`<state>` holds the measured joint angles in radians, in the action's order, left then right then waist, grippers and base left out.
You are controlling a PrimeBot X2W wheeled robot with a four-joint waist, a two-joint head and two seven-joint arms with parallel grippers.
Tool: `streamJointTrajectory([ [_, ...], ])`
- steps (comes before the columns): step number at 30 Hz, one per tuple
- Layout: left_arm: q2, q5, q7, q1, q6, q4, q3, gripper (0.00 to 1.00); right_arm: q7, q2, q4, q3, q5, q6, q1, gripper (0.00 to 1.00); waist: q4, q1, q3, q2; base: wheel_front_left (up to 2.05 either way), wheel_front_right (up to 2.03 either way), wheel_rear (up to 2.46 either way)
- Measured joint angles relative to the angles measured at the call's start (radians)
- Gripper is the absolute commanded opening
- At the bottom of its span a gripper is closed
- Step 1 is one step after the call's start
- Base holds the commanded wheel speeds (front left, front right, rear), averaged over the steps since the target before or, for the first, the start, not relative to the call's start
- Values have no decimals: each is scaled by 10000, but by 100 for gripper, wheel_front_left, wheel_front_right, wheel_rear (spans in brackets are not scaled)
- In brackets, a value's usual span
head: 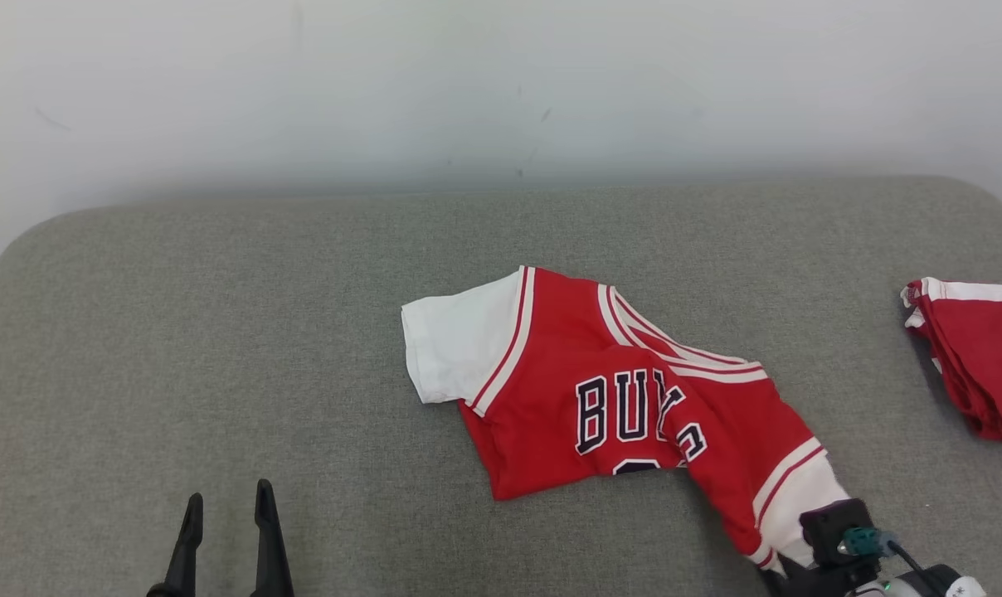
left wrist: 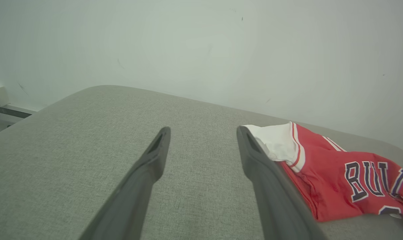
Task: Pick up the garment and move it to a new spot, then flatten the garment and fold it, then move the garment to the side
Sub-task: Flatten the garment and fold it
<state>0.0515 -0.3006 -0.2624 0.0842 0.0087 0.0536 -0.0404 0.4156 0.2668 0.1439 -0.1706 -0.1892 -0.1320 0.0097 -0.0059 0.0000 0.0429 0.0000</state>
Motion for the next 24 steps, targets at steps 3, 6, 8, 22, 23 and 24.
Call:
streamJointTrajectory([
  [3,-4,2,0,-19,-4,36,2,100,445,253,-571,-1014,-683,2,152,0,-79,0,6,0,0,0,0],
  [6,-2,4,0,-29,-12,61,-19,100,811,453,-951,-1749,-1195,2,213,0,-122,0,-5,0,0,0,0],
  [8,-2,4,0,-35,-13,79,-38,100,905,571,-1149,-1998,-1453,2,216,0,-121,0,-11,0,0,0,0],
  [22,-2,0,0,24,-29,107,-75,100,1523,1768,-3981,-1580,-3626,2,508,100,30,0,-175,0,0,0,0],
  [23,-2,0,0,43,-25,104,-75,100,1620,1831,-4197,-1404,-3626,2,522,100,26,0,-177,0,0,0,0],
  [24,-2,0,0,57,-27,104,-54,100,1726,1881,-4401,-1231,-3653,2,541,100,25,0,-179,0,0,0,0],
])
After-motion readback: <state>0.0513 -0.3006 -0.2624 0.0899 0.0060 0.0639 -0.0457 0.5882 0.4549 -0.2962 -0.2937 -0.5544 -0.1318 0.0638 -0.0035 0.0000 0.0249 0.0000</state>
